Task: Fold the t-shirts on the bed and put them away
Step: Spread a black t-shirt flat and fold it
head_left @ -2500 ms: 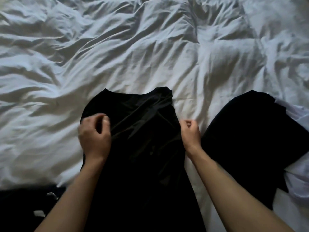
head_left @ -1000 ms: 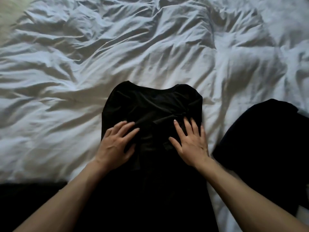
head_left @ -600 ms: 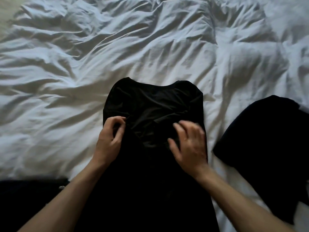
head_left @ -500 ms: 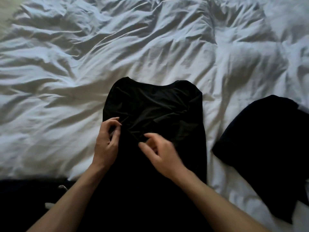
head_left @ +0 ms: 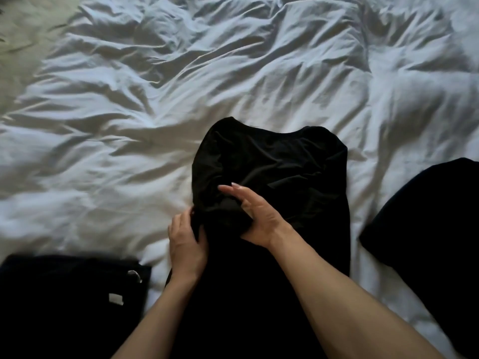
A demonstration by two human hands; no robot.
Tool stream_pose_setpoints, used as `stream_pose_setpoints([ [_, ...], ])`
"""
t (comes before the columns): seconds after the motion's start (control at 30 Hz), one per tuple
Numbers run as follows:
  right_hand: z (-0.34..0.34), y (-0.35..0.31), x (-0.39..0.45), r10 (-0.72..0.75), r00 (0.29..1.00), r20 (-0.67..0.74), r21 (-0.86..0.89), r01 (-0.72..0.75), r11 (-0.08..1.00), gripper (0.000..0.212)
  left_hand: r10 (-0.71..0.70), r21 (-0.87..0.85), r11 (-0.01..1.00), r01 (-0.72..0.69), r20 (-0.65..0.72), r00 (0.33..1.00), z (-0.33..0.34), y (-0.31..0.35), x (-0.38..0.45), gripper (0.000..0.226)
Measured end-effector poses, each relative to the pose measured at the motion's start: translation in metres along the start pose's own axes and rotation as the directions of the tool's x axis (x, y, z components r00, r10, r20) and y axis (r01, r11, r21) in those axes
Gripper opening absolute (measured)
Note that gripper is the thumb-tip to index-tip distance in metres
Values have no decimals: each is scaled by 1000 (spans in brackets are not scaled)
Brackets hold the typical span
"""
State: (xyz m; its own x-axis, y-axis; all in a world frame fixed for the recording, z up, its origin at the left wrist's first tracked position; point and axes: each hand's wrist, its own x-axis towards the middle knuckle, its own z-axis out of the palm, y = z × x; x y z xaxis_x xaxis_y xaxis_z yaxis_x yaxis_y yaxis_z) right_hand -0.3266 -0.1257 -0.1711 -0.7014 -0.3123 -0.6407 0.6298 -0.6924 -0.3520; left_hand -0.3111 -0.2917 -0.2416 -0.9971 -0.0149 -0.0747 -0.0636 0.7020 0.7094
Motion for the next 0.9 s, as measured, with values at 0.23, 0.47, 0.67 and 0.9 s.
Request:
stream_pose_setpoints([
  [0.23,13,-4,13,-16,984,-175,175,47,983,23,20,134,991,-18,-10,1000,3,-9,0,56],
  [0.47,-3,-13,-13,-564,752,-340,-271,496,825,16,31,97,995,-30,-17,999,3,-7,-1,38],
  [0.67,-14,2,-11,-563,695,-446,-776,12,630,92,70,-117,990,-79,-78,994,-5,23,14,52],
  [0.9,-2,28,-7,-572,689,-445,-560,284,778,52,282,268,908,-322,180,943,3,18,-8,92],
])
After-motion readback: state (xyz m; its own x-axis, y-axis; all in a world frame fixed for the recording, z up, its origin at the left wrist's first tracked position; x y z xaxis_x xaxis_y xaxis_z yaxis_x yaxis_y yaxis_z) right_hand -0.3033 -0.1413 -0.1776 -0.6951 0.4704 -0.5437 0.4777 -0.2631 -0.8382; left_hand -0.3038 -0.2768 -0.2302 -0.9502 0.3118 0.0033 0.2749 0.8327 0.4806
